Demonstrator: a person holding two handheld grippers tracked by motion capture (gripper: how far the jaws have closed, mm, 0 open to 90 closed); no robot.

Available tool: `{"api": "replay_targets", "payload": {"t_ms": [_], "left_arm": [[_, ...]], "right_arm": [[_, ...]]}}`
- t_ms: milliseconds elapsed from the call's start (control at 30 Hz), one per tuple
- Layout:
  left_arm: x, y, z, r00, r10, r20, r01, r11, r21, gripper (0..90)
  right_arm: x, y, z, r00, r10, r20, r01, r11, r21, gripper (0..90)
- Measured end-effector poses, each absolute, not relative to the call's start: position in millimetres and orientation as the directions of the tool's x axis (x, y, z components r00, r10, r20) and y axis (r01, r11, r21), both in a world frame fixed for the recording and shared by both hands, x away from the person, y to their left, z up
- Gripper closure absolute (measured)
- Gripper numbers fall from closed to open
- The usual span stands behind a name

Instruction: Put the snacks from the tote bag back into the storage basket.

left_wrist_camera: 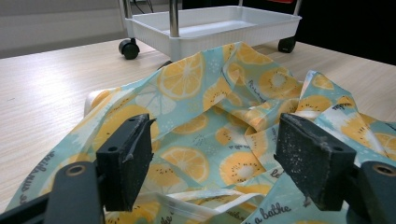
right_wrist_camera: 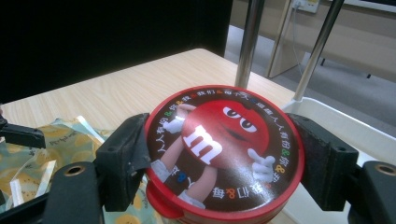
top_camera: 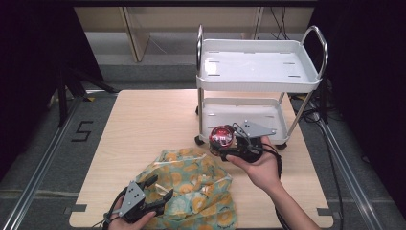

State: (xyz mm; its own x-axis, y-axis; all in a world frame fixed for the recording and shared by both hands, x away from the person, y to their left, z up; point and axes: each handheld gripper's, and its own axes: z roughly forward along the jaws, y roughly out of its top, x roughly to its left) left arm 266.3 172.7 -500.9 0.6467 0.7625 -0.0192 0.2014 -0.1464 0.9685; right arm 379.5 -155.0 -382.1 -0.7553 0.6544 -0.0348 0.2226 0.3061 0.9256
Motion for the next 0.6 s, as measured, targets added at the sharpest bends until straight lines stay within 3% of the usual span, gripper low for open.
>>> {"api": "replay_targets", "payload": {"t_ms": [600], "left_arm": [[266.0, 172.6, -500.9, 0.644, 0.765, -0.019, 0.203, -0.146, 0.968, 26.7]], "right_arm": [[384.3, -163.5, -380.3, -0.732, 0.679, -0.054, 0.206, 0.296, 0.933, 27.0]]}}
